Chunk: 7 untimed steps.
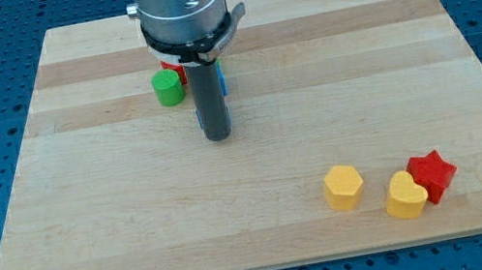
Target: Move the blue triangle to the bottom of the blue cube
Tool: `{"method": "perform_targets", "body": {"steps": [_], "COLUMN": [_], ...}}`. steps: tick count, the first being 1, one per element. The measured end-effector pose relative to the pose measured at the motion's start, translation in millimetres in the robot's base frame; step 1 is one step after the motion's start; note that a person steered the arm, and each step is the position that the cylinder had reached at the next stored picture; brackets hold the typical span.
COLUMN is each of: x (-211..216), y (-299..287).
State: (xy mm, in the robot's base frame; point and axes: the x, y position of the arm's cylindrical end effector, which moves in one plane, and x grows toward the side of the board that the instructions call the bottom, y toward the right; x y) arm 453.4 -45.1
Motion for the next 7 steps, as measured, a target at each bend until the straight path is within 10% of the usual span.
{"method": "perform_targets", "body": {"steps": [7], "x": [-8], "y": [5]}}
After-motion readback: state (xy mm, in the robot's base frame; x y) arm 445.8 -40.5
